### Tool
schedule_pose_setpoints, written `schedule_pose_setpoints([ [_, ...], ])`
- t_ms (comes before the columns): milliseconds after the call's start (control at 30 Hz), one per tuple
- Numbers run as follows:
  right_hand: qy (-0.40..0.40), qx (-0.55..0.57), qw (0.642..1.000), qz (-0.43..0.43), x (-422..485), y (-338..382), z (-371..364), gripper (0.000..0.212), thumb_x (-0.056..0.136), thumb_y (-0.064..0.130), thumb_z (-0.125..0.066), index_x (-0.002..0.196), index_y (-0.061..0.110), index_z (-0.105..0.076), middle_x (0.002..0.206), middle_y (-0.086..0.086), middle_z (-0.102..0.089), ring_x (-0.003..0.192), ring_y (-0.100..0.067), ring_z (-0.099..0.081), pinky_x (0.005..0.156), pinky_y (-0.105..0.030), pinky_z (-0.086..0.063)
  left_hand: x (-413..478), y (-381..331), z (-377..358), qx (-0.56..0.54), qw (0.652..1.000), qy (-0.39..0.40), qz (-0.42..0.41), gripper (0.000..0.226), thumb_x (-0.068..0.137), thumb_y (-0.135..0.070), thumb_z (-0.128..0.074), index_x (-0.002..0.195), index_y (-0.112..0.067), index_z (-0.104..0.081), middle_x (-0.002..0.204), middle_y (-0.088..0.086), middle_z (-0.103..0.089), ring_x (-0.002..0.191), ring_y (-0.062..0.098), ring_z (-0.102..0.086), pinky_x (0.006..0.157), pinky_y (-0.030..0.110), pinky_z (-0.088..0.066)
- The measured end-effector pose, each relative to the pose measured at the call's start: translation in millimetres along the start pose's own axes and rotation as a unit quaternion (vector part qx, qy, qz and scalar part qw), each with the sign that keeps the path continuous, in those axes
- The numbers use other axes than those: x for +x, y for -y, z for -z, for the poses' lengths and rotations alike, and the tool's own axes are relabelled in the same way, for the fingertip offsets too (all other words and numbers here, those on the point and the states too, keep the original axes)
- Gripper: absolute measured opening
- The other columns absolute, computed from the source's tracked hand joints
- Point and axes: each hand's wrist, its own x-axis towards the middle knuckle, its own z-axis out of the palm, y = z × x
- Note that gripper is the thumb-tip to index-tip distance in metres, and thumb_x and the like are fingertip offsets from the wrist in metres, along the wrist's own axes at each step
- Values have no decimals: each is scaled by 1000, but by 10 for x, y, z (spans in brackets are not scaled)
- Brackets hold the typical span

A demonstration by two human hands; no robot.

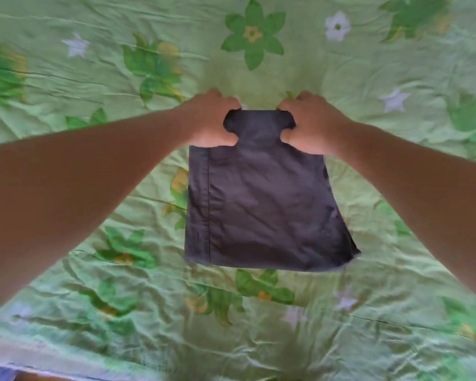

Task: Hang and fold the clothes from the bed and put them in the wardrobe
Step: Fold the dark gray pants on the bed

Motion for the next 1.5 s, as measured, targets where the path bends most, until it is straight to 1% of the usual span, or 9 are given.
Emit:
schedule_pose_setpoints([
  [100,28,21,999,-11,-133,30,97,16,80,10,-64,93,12,-54,89,-8,-56,87,-34,-56,59,-33,-35,-13,-83,185,-2,994,102,27,30,77,-27,-72,101,-21,-56,102,3,-62,88,25,-60,73,38,-50],
  [267,32,5,999,24,-602,47,356,31,81,8,-68,66,18,-43,71,0,-49,75,-28,-53,55,-33,-29,-348,-301,440,38,994,100,-18,17,79,-20,-72,85,-10,-60,85,5,-60,83,30,-60,67,34,-44],
  [400,-100,-59,991,72,-949,98,1071,14,87,10,-64,82,10,-50,92,-14,-55,89,-36,-56,69,-39,-41,-733,-575,1062,49,995,-54,-69,14,85,-21,-70,92,-14,-60,83,0,-56,86,26,-56,67,35,-45],
  [567,-276,-108,944,143,-1529,178,1494,19,80,8,-64,97,7,-57,93,-14,-51,80,-38,-54,59,-39,-42,-1193,-801,1402,88,966,-200,-140,24,81,-23,-70,99,-27,-56,91,-3,-56,83,24,-54,66,38,-46],
  [700,-243,-196,943,114,-1984,219,518,28,73,10,-64,100,10,-57,96,-16,-51,85,-38,-52,67,-46,-42,-1533,-767,432,145,961,-187,-146,42,79,-19,-71,113,-26,-47,106,-1,-46,101,24,-50,61,38,-44],
  [900,-23,-154,988,8,-2457,98,-1085,58,87,48,-66,135,17,-59,142,-16,-51,134,-38,-47,108,-55,-38,-1907,-598,-1101,167,986,-9,-23,62,90,-53,-54,145,-30,-39,149,6,-31,142,27,-25,102,40,-41],
  [1067,-201,-66,977,25,-1924,41,-1142,47,103,40,-44,144,18,-52,155,-17,-40,144,-38,-35,113,-58,-32,-1431,-606,-1273,54,965,-248,-63,53,100,-38,-49,148,-16,-47,158,22,-31,150,40,-22,111,56,-36],
  [1300,-197,-114,972,-56,-877,-227,-1155,79,95,79,-14,161,38,-4,170,-9,2,154,-40,6,116,-73,-1,-476,-418,-1318,122,960,-252,-10,71,99,-64,-29,161,-33,-14,168,18,1,155,36,1,121,60,-12],
  [1500,-200,-90,974,-65,-735,-276,-1113,75,93,78,-10,157,41,-20,168,-8,-15,154,-38,-7,115,-74,-2,-343,-404,-1210,126,966,-227,-6,71,95,-70,-30,156,-35,-27,167,19,-7,154,39,2,121,64,-6],
])
